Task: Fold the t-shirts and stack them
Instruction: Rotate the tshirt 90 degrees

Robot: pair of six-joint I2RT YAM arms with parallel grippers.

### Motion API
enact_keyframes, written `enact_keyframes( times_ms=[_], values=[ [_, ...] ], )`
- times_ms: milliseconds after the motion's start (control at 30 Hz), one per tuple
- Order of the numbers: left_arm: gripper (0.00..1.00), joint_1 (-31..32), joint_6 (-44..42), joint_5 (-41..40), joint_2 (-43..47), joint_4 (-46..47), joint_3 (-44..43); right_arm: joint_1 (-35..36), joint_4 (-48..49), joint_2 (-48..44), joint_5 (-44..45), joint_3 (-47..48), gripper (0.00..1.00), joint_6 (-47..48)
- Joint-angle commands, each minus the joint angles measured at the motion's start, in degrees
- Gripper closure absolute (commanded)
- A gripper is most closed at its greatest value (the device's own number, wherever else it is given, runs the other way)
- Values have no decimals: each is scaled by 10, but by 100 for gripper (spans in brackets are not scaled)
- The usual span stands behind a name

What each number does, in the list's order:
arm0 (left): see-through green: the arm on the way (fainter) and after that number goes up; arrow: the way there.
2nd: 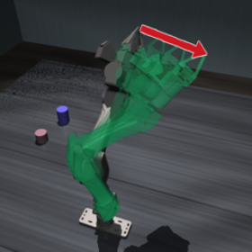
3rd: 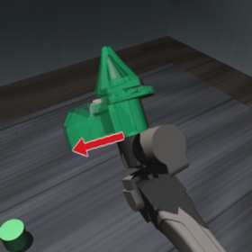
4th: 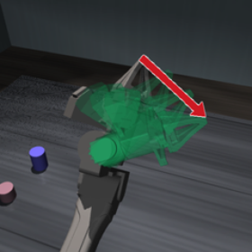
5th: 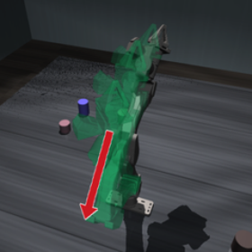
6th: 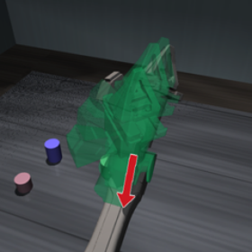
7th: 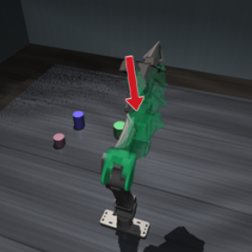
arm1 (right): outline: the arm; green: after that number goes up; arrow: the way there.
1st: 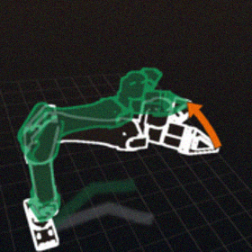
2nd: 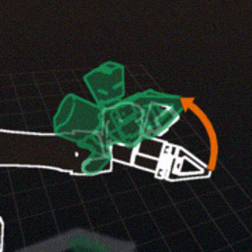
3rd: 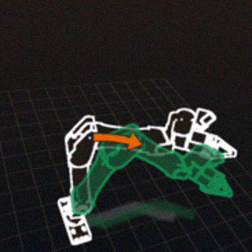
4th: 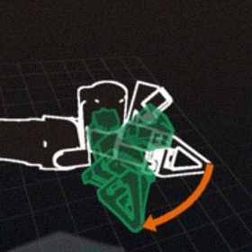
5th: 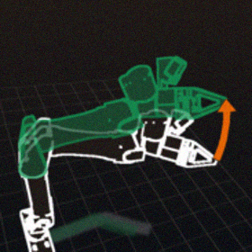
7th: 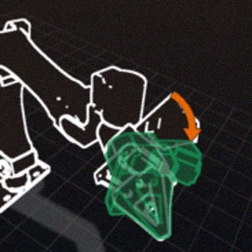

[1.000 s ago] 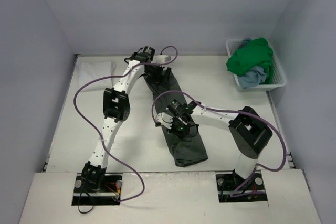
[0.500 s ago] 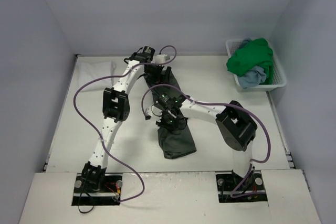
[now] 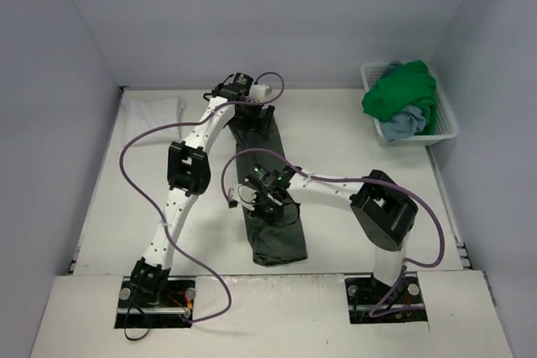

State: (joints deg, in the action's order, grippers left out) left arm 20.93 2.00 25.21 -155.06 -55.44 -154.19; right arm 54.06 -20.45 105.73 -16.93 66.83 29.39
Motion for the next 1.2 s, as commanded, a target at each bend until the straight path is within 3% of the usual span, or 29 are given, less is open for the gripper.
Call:
enact_keyframes(
  times_ms=[0, 133, 333, 600, 933, 1167],
  values=[
    [15, -3, -1, -75, -4, -20, -5, 9, -26, -24, 12, -10, 97, -33],
    [15, -3, -2, -72, 17, -9, 8, 3, -19, -36, 33, -11, 85, -40],
    [15, -3, -1, -50, 85, 19, 39, -12, 6, -92, 44, -11, 77, -40],
    [15, -6, -2, -58, 179, 43, 67, -33, 37, -194, 25, -50, 77, -31],
    [15, -23, -65, -38, 429, 58, 222, 21, -10, -286, 38, -82, 68, -7],
    [15, -31, -130, -51, 662, 31, 429, 115, -29, -322, 81, -173, 52, 0]
  ],
)
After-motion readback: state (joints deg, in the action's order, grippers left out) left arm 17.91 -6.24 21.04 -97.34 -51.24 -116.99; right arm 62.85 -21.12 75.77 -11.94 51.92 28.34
